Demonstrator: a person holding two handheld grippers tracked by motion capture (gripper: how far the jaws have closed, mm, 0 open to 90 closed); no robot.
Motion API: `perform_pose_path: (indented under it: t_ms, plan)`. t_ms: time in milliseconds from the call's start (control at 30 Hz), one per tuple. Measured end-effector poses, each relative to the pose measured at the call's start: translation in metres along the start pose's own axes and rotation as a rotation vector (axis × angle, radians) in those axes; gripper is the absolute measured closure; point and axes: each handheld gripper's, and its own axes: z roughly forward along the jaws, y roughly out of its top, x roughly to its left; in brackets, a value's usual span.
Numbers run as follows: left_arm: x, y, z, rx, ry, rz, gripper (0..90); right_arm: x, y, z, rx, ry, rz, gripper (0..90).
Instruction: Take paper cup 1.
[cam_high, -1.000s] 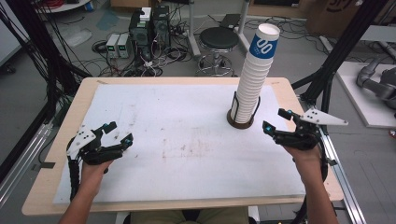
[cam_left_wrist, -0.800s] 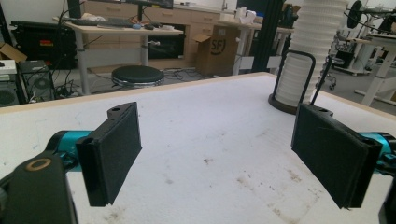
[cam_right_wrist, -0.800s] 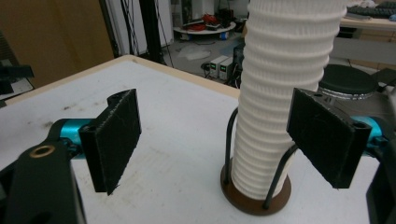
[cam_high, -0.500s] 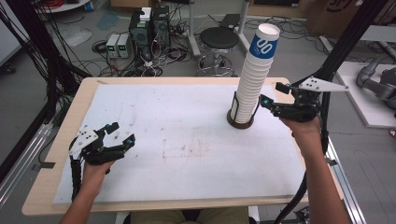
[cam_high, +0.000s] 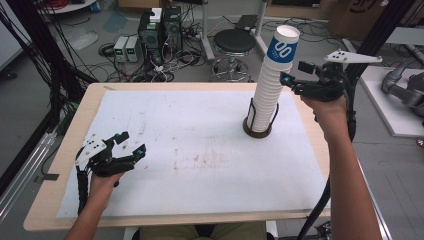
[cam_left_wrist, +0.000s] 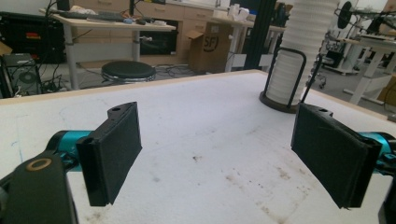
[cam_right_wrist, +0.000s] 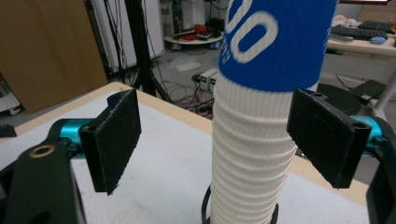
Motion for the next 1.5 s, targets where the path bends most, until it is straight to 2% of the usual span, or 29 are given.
perform_pose_path:
  t_ms: [333, 467, 633, 767, 1000, 1033, 1067, 1100, 1300, 1500]
  plan:
    - [0.0, -0.001, 0.001, 0.001, -0.013, -0.005, 16.0, -0.009, 0.026, 0.007, 0.009, -0.048, 0.007, 18.0]
    - [0.0, -0.001, 0.001, -0.002, -0.012, -0.01, 16.0, -0.015, 0.036, 0.014, 0.033, -0.078, 0.014, 18.1]
    - [0.001, -0.002, 0.002, 0.004, -0.013, -0.01, 16.1, -0.019, 0.048, 0.025, 0.049, -0.098, 0.022, 18.1]
    - [0.0, -0.001, 0.002, 0.0, -0.015, -0.009, 16.1, -0.024, 0.055, 0.036, 0.051, -0.107, 0.059, 18.1]
    - [0.001, -0.003, 0.004, 0.005, -0.018, -0.018, 16.1, -0.025, 0.062, 0.056, 0.084, -0.138, 0.058, 18.2]
    - [0.002, -0.003, 0.003, 0.008, -0.019, -0.016, 16.1, -0.025, 0.062, 0.056, 0.084, -0.138, 0.058, 18.2]
    - [0.002, -0.003, 0.003, 0.009, -0.015, -0.016, 16.1, -0.025, 0.062, 0.057, 0.085, -0.126, 0.061, 24.3]
    - [0.002, -0.003, 0.004, 0.006, -0.014, -0.02, 16.1, -0.026, 0.063, 0.058, 0.079, -0.113, 0.053, 26.2]
    - [0.003, -0.003, 0.004, 0.011, -0.015, -0.02, 16.1, -0.024, 0.065, 0.057, 0.078, -0.119, 0.03, 27.1]
    - [0.003, -0.003, 0.004, 0.013, -0.017, -0.02, 16.1, -0.021, 0.074, 0.049, 0.027, -0.129, 0.021, 27.4]
